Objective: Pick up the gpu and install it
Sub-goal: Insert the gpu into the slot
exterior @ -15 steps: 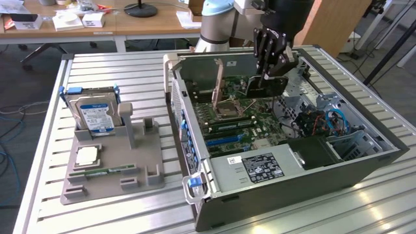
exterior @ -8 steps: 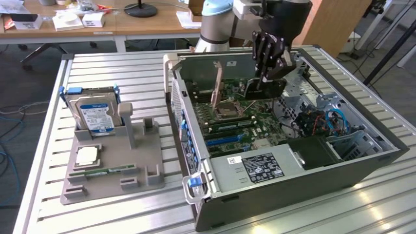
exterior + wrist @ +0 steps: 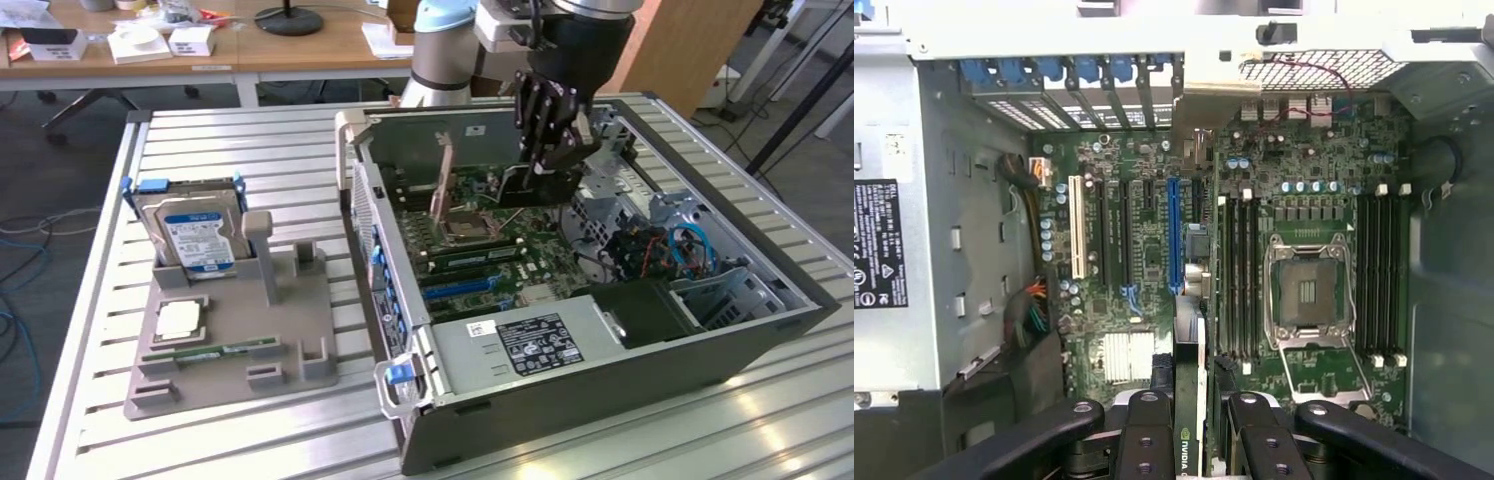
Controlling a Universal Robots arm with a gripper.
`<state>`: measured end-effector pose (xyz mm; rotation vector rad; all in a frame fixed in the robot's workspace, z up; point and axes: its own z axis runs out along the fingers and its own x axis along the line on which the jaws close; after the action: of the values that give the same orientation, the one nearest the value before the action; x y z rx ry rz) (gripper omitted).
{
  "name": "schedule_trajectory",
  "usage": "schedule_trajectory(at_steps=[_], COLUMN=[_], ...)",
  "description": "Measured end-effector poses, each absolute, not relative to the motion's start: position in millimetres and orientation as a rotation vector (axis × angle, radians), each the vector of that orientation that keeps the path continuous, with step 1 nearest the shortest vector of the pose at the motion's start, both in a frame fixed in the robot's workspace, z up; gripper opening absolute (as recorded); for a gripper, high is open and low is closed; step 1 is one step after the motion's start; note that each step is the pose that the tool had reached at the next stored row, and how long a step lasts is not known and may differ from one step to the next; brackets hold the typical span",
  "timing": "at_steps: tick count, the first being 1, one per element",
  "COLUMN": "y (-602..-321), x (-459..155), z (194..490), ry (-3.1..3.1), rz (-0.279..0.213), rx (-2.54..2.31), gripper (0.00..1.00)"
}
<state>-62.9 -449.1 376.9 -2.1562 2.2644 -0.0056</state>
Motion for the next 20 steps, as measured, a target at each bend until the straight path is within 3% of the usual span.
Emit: schedule_trajectory(at_steps=[20], y=[-450], x=[-63], z=[359], ry=[2.258], rz=[0.007], rx=[-2.152], gripper=[0.26])
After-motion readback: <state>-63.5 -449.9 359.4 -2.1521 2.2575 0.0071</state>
